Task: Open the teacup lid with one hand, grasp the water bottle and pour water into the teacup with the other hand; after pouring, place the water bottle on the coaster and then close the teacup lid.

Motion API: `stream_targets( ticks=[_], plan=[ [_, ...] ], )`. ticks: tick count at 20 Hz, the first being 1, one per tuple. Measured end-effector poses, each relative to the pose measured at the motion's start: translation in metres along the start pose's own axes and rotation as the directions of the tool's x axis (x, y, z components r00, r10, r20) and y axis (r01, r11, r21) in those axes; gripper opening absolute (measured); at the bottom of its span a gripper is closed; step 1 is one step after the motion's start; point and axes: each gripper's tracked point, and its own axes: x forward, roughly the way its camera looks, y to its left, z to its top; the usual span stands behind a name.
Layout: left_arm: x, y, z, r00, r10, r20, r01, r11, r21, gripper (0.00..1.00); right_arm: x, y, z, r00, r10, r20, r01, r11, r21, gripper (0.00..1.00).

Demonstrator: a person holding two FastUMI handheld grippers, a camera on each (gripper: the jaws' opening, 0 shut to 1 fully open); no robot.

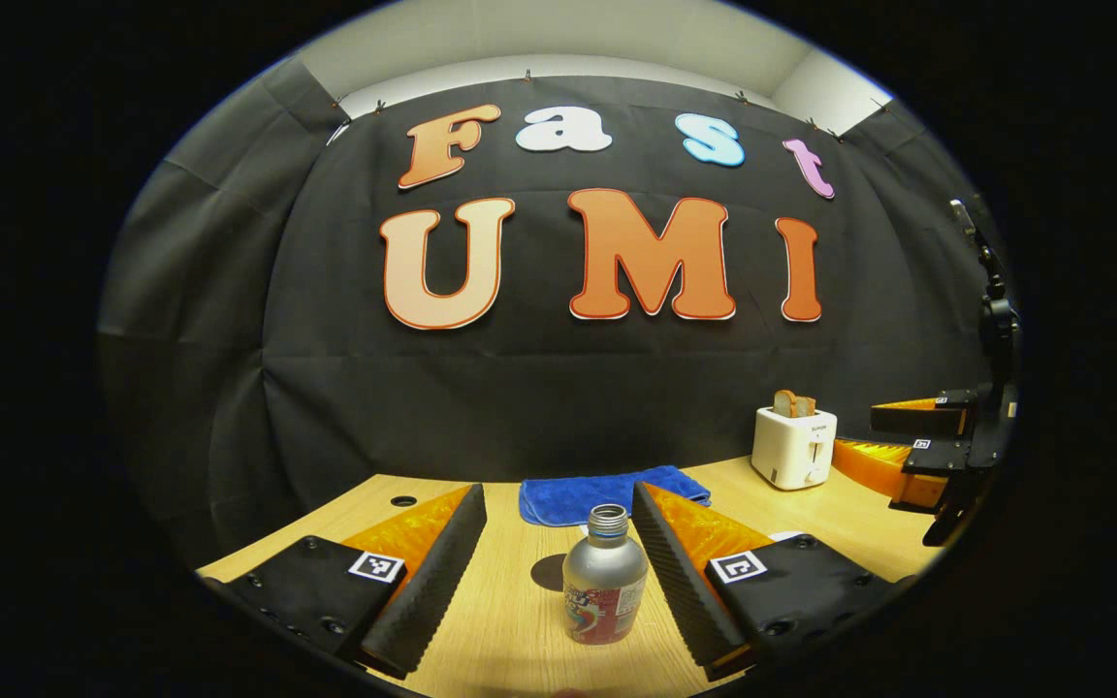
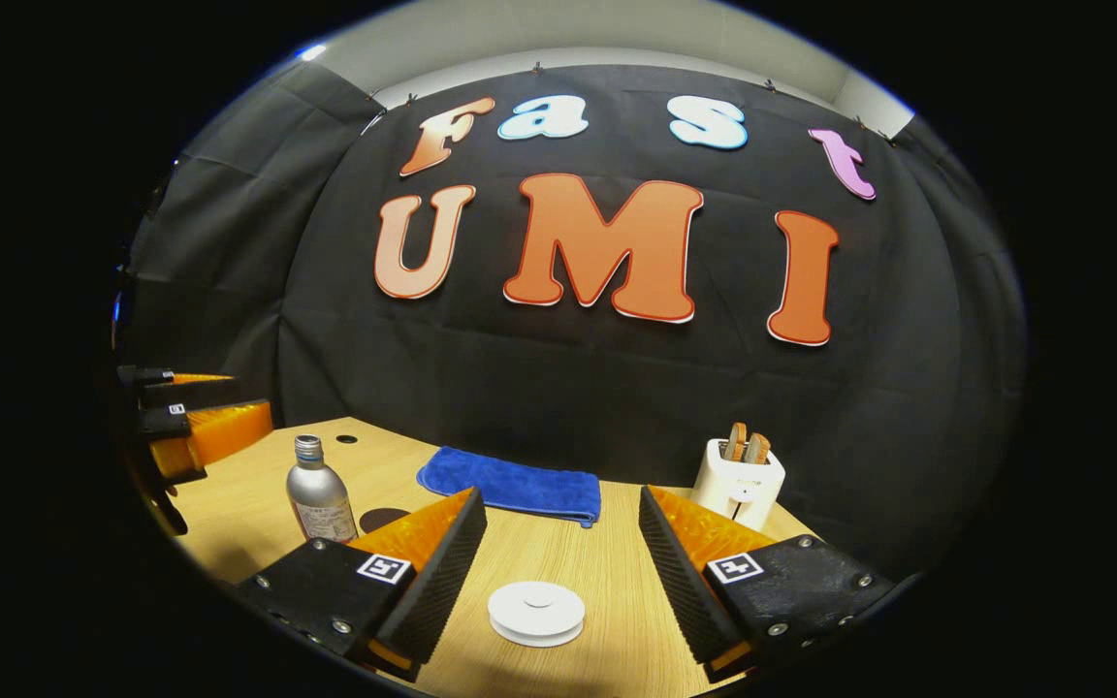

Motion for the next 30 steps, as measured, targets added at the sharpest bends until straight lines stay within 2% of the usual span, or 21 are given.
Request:
stream_targets(
  ticks=[5, 7, 8, 13, 14, 15, 16, 18, 23, 27, 30],
  plan=[
    [-0.002, 0.004, -0.005, 1.0, 0.012, -0.006, -0.012, 1.0, 0.02, 0.99, 0.021, 0.014, -0.037, 0.996, 0.036, -0.082, -0.036, 0.999, -0.007, 0.89],
    [-0.002, 0.004, -0.01, 1.0, 0.016, -0.017, -0.015, 0.999, 0.036, 0.99, 0.029, 0.012, -0.051, 0.992, 0.019, -0.127, -0.022, 1.0, -0.022, 0.85],
    [-0.002, 0.003, -0.011, 1.0, 0.015, -0.019, -0.014, 0.999, 0.041, 0.99, 0.033, 0.011, -0.057, 0.99, 0.009, -0.143, -0.014, 0.999, -0.033, 0.81],
    [0.0, 0.004, -0.018, 0.999, 0.019, -0.033, -0.017, 0.999, 0.051, 1.0, 0.043, 0.025, -0.098, 0.967, 0.053, -0.248, -0.065, 0.997, -0.039, 0.68],
    [-0.001, 0.004, -0.019, 0.999, 0.02, -0.038, -0.018, 0.999, 0.048, 0.99, 0.046, 0.021, -0.108, 0.961, 0.032, -0.276, -0.048, 0.998, -0.052, 0.63],
    [-0.001, 0.003, -0.02, 0.999, 0.02, -0.042, -0.018, 0.999, 0.046, 0.99, 0.046, 0.017, -0.114, 0.958, 0.015, -0.285, -0.034, 0.998, -0.059, 0.58],
    [0.0, 0.003, -0.022, 0.999, 0.021, -0.045, -0.019, 0.999, 0.049, 1.0, 0.047, 0.018, -0.117, 0.958, 0.02, -0.288, -0.038, 0.998, -0.057, 0.58],
    [0.003, 0.004, -0.026, 0.998, 0.024, -0.055, -0.021, 0.998, 0.059, 1.0, 0.049, 0.022, -0.122, 0.953, 0.039, -0.299, -0.051, 0.998, -0.035, 0.48],
    [0.003, 0.002, -0.031, 0.997, 0.02, -0.069, -0.016, 0.998, 0.06, 0.99, 0.053, 0.026, -0.137, 0.938, 0.053, -0.341, -0.065, 0.998, -0.024, 0.37],
    [0.006, 0.001, -0.036, 0.996, 0.021, -0.081, -0.017, 0.998, 0.056, 1.0, 0.055, 0.027, -0.138, 0.939, 0.058, -0.339, -0.074, 0.997, -0.035, 0.27],
    [0.005, -0.001, -0.041, 0.995, 0.014, -0.094, -0.01, 0.999, 0.052, 0.99, 0.054, 0.027, -0.138, 0.939, 0.057, -0.339, -0.074, 0.997, -0.035, 0.27]
  ],
)
